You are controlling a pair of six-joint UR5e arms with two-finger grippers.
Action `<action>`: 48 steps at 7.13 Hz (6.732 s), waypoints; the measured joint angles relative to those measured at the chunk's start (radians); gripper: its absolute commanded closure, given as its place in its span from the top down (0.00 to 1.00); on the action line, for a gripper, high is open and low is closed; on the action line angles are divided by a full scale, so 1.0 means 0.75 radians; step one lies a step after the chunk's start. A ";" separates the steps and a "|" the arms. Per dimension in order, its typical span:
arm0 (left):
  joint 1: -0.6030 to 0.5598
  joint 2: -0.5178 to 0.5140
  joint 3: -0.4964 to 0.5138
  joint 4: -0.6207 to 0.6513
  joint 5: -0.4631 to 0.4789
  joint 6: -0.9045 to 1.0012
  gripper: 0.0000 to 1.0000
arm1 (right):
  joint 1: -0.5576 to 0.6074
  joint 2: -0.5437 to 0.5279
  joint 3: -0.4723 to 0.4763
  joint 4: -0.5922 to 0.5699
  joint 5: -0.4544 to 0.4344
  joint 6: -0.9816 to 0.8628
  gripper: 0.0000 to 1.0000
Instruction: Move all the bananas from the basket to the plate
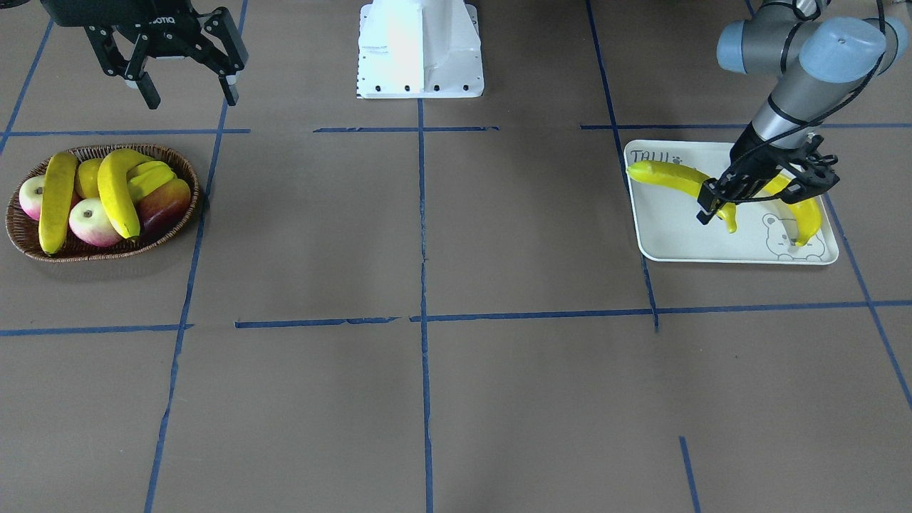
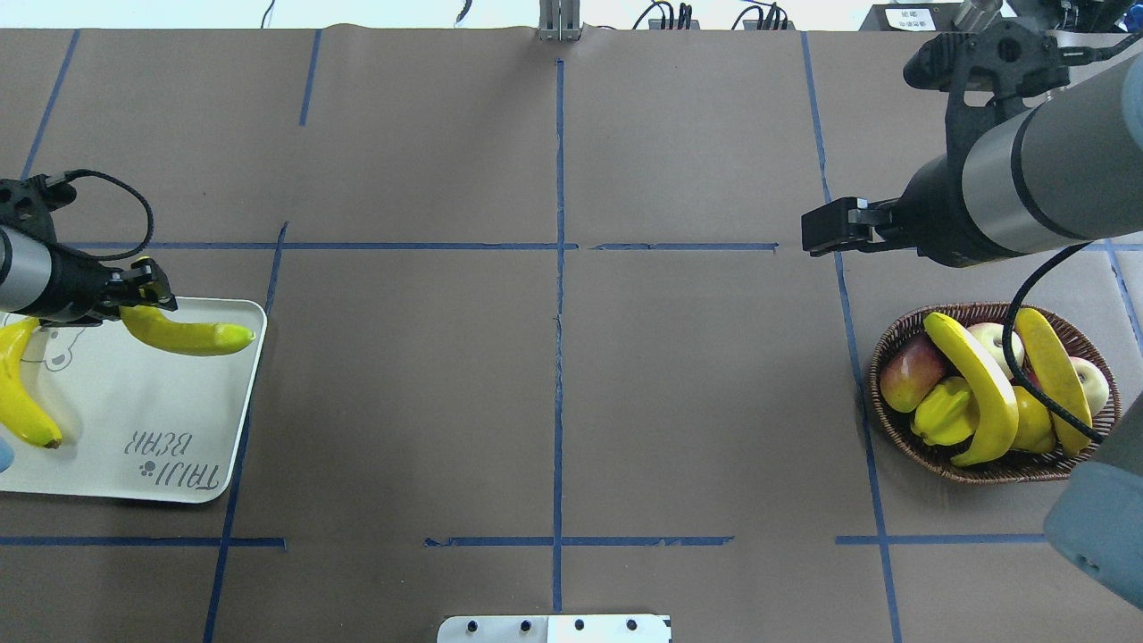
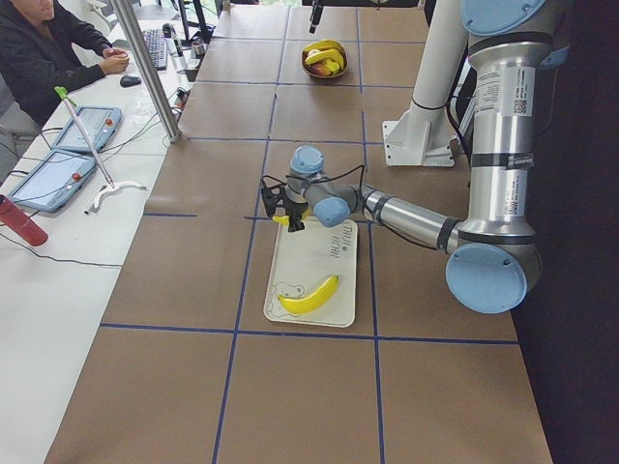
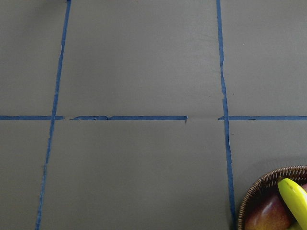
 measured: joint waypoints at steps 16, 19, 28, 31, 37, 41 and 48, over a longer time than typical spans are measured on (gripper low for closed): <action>0.033 0.124 -0.153 0.245 0.273 0.516 1.00 | 0.197 -0.385 -0.151 0.090 0.215 -0.530 1.00; 0.028 0.095 -0.352 0.511 0.240 0.545 1.00 | 0.280 -0.534 -0.394 0.438 0.384 -0.643 1.00; 0.026 0.081 -0.395 0.531 0.210 0.534 1.00 | 0.163 -0.532 -0.622 0.531 0.454 -0.660 0.27; 0.026 0.081 -0.397 0.532 0.210 0.532 1.00 | 0.158 -0.530 -0.612 0.532 0.460 -0.663 0.00; 0.030 0.010 -0.395 0.537 0.128 0.423 1.00 | 0.374 -0.368 -0.373 0.522 0.628 -0.549 0.00; 0.060 -0.329 -0.363 0.534 -0.069 -0.265 1.00 | 0.243 -0.005 -0.371 0.753 0.114 0.056 0.00; 0.262 -0.789 -0.196 0.259 0.102 -1.816 1.00 | -0.482 0.113 -0.360 0.915 -1.148 0.794 0.00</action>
